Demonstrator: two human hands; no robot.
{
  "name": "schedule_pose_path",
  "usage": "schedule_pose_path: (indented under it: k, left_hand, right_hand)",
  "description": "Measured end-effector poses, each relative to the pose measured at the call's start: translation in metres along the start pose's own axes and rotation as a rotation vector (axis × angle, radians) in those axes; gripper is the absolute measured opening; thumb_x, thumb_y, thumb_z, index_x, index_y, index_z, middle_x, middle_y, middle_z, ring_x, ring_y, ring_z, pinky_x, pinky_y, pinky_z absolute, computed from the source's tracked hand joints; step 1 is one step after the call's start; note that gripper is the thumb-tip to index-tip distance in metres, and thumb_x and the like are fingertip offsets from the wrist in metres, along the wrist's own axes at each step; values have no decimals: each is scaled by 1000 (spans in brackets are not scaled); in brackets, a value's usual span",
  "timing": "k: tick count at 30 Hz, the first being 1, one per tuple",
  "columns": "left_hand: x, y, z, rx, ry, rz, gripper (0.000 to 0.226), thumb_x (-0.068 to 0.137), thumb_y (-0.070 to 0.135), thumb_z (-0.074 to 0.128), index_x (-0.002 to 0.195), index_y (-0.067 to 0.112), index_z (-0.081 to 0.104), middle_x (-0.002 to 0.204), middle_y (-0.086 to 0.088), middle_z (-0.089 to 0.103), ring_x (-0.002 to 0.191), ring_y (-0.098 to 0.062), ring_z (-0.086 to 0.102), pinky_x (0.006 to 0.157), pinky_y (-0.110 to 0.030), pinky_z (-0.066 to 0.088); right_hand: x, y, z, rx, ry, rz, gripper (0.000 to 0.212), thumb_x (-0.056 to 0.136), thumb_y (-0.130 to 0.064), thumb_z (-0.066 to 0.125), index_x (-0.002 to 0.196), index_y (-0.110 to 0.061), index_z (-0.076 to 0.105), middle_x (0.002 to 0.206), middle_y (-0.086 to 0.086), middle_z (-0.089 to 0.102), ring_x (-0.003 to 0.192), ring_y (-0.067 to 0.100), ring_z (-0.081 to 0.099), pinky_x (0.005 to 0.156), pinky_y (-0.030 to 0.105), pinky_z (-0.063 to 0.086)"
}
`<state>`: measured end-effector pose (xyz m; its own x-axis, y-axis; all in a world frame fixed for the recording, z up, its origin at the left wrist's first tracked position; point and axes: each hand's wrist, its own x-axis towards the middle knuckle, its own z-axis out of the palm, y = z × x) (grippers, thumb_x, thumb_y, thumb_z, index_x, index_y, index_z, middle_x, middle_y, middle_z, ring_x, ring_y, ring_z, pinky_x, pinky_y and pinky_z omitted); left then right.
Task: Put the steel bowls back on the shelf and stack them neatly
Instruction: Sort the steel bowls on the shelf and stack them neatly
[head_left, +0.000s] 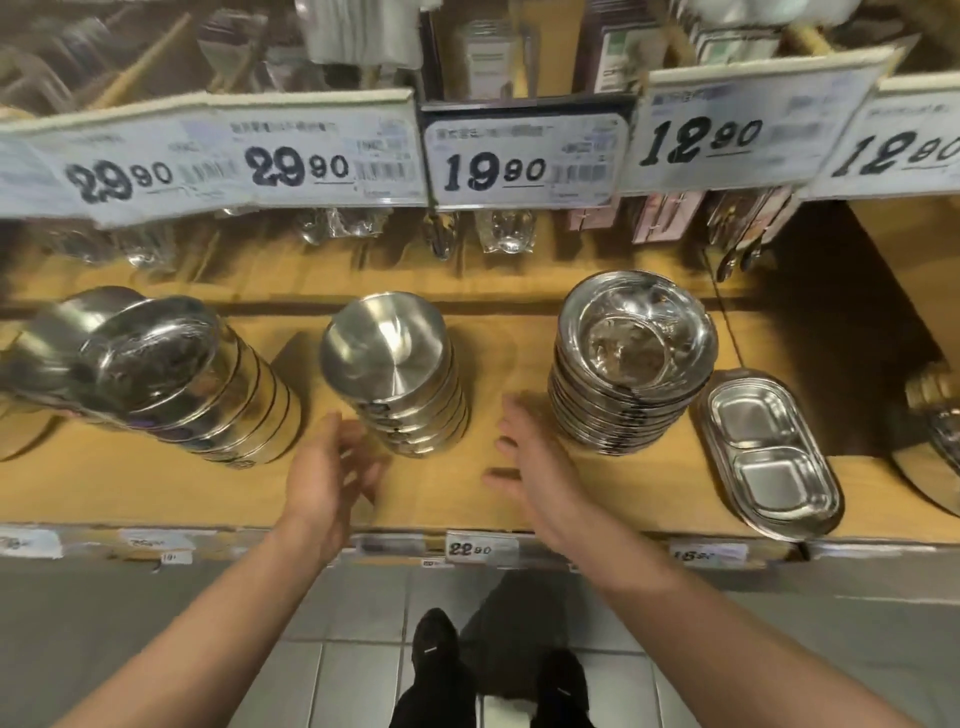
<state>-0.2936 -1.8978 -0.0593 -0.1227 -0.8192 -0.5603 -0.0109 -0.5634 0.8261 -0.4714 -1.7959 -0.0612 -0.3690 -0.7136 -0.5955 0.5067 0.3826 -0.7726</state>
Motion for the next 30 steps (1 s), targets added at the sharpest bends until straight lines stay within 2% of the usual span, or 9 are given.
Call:
schedule_pose_path:
  k: [2, 4, 10, 15, 18, 22, 24, 27, 30]
  left_hand:
    - [12, 13, -1, -9, -96, -28, 33, 101, 50, 49, 112, 24, 67, 116, -1, 65, 111, -18, 61, 84, -36, 54]
    - [20, 19, 1, 1, -175, -54, 34, 99, 52, 51, 122, 32, 65, 120, 4, 66, 118, -17, 58, 91, -38, 52]
    - [29, 25, 3, 49, -269, -88, 26, 97, 55, 54, 95, 43, 76, 102, 17, 77, 116, -10, 62, 88, -35, 50]
    - [38, 32, 8, 88, -359, -95, 30, 100, 53, 50, 100, 37, 76, 101, 15, 78, 103, -9, 70, 88, -35, 49]
    - [40, 34, 13, 109, -400, -80, 33, 100, 55, 49, 97, 39, 77, 101, 16, 78, 89, -1, 74, 85, -35, 48]
    - [41, 35, 14, 105, -439, -93, 35, 103, 55, 43, 120, 35, 66, 109, 16, 76, 112, -8, 67, 101, -38, 45]
    - [39, 35, 13, 97, -452, -107, 34, 104, 54, 41, 120, 36, 65, 113, 14, 76, 121, -11, 62, 107, -41, 44]
    - [33, 32, 2, 72, -430, -136, 31, 105, 51, 39, 117, 34, 63, 127, 11, 69, 127, -13, 57, 112, -45, 43]
    - [21, 23, -23, 98, -327, -157, 25, 106, 40, 44, 117, 28, 64, 123, 2, 67, 116, -16, 62, 105, -40, 50]
  right_hand:
    - [9, -4, 21, 6, 1, -19, 58, 101, -54, 50, 154, -36, 35, 161, -8, 32, 136, 14, 41, 90, 35, 52]
    - [16, -5, 37, 23, 14, -32, 58, 100, -56, 49, 154, -38, 35, 159, -12, 33, 128, 10, 41, 90, 35, 50]
    - [21, -6, 56, -9, 33, -87, 39, 105, -55, 39, 135, -39, 58, 136, -14, 61, 126, 9, 56, 101, 43, 51]
    - [22, -10, 55, -43, 72, -162, 32, 106, -54, 35, 105, -53, 67, 104, -31, 72, 100, -11, 66, 102, 45, 52]
    - [22, -13, 54, -39, 68, -172, 37, 104, -56, 36, 92, -64, 69, 106, -31, 72, 100, -13, 65, 98, 42, 52]
    - [20, -16, 54, 6, 87, -153, 39, 105, -55, 35, 91, -64, 70, 108, -31, 72, 113, -3, 63, 98, 43, 52]
    - [17, -14, 52, 20, 109, -136, 37, 106, -53, 34, 97, -59, 70, 113, -26, 71, 114, -3, 61, 96, 42, 53]
    - [12, -2, 48, 60, 173, -57, 32, 107, -49, 34, 116, -37, 62, 130, -11, 62, 126, 9, 53, 102, 44, 50]
    - [-4, 20, 55, 53, 236, 35, 38, 108, -40, 39, 130, -17, 58, 133, 6, 60, 123, 20, 57, 94, 39, 54]
